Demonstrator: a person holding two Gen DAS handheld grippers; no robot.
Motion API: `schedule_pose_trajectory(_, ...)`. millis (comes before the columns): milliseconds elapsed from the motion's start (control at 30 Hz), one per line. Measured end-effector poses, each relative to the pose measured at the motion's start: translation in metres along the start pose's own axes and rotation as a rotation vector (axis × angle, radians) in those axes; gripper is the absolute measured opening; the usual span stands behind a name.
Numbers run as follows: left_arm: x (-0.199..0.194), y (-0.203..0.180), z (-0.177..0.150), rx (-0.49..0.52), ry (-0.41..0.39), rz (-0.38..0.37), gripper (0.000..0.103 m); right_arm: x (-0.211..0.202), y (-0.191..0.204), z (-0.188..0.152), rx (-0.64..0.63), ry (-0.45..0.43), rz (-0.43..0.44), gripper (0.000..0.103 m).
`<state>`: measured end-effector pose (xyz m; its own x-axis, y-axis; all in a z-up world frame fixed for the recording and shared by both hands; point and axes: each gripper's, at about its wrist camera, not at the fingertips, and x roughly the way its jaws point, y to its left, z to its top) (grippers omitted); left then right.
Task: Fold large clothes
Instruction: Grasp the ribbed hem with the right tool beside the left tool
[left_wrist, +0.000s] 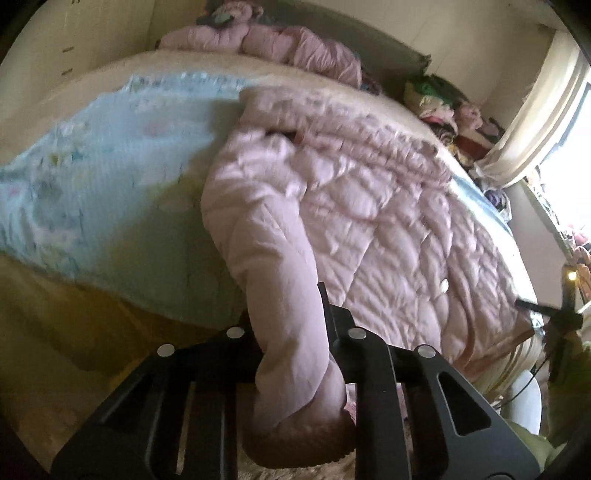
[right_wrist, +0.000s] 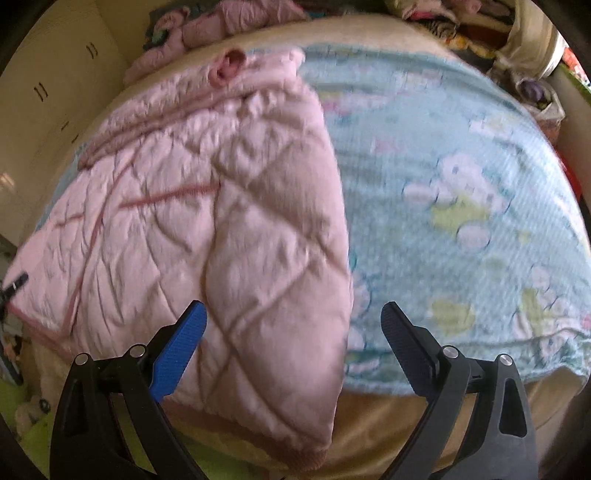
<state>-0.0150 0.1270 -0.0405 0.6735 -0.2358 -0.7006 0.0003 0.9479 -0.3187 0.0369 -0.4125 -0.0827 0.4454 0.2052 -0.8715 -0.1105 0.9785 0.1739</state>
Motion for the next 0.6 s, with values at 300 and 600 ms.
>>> schedule_pose_trajectory(300, -0.008, -0.013, 0.02, 0.02, -0.063, -0.002, 0.012, 0.006, -0.009, -0.024, 0.046, 0.066, 0.138, 0.072)
schedule_pose_trajectory(600, -0.009, -0.016, 0.027, 0.024, -0.085, 0.003, 0.012, -0.011, -0.009, -0.028, 0.061, 0.059, 0.242, 0.025)
